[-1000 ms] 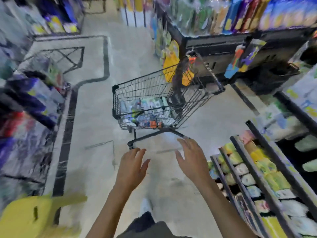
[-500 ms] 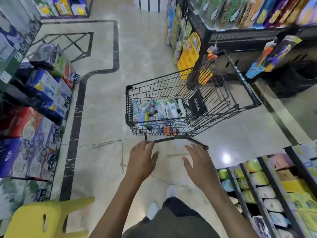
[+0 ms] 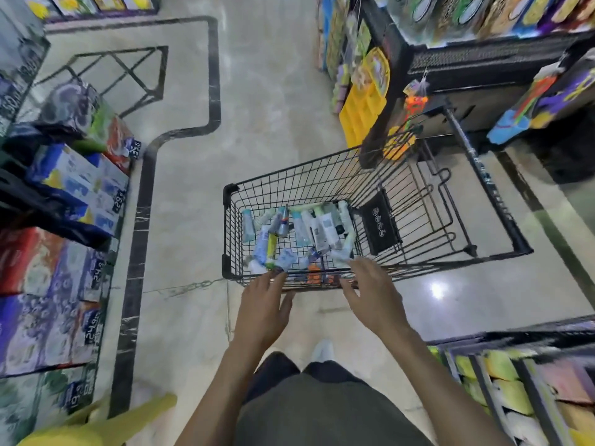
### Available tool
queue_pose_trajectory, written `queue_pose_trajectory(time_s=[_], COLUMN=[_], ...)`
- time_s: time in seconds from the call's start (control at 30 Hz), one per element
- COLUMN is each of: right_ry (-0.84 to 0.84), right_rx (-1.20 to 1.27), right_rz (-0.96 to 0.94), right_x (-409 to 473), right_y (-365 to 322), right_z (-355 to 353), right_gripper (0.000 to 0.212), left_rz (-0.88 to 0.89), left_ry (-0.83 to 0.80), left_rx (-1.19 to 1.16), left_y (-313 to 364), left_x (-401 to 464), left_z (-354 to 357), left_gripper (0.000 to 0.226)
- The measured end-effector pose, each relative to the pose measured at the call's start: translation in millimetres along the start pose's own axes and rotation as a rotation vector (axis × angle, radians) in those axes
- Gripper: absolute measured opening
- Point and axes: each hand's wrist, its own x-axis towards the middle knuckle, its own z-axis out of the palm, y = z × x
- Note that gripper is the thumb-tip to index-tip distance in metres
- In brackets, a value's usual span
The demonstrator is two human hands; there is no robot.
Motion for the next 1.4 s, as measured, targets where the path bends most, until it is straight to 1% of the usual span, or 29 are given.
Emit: queue_pose_trajectory(time_s=[0.1, 0.23, 0.3, 0.4, 0.53, 0.63, 0.73, 0.83, 0.93, 0.97, 1.03, 1.1, 1.2, 1.23, 1.3, 1.4], right_ry=[-0.057, -0.106, -0.147, -0.188, -0.225, -0.272, -0.293, -0.300, -0.342, -0.360, -0.389, -0.372, -0.304, -0.285, -0.252, -0.213], right_rx=[0.017, 0.059, 0.058, 0.075, 0.145, 0.181, 0.218, 0.234, 0.203, 0.202, 0.210, 0.179, 0.136, 0.126, 0.096, 0.070], right_rz=[-0.014, 0.012, 0.044, 0.110, 0.226, 0.337, 0.418, 0.432, 0.460, 0.459, 0.444, 0.438, 0.395, 0.381, 0.346, 0.301], right_x=[55, 116, 142, 181, 230, 266, 306, 336, 366, 374, 385, 388, 389, 390, 392, 396], right_y=[2, 2, 2, 3, 10, 26, 48, 71, 97, 104, 116, 125, 126, 127, 129, 133], right_z=[1, 13, 24, 43, 76, 110, 153, 195, 243, 259, 290, 316, 336, 341, 347, 350], right_gripper=[0.050, 0.046, 0.046, 0.048, 0.047, 0.046, 0.050, 0.055, 0.060, 0.061, 0.064, 0.070, 0.081, 0.081, 0.074, 0.051], left_rz=[-0.039, -0.086, -0.110, -0.141, -0.201, -0.327, -0.469, -0.583, -0.625, -0.634, -0.677, -0.713, -0.732, -0.729, -0.722, -0.750], left_ry=[-0.014, -0.051, -0.093, -0.176, -0.276, -0.330, -0.366, -0.357, -0.301, -0.285, -0.228, -0.156, -0.136, -0.119, -0.073, -0.061], left_rx=[-0.015, -0.040, -0.049, -0.046, -0.078, -0.152, -0.207, -0.269, -0.284, -0.273, -0.282, -0.311, -0.254, -0.257, -0.278, -0.301], left_y=[-9, -29, -40, -57, -83, -99, -114, -126, -142, -149, -159, -164, -165, -166, -172, -190], left_x=[25, 71, 100, 150, 214, 256, 299, 335, 366, 374, 388, 399, 403, 404, 406, 406], left_z=[6, 15, 20, 32, 63, 98, 142, 184, 232, 247, 269, 283, 293, 298, 312, 340], left_gripper=[0.048, 0.048, 0.048, 0.041, 0.044, 0.046, 0.040, 0.043, 0.060, 0.062, 0.068, 0.075, 0.059, 0.058, 0.057, 0.050])
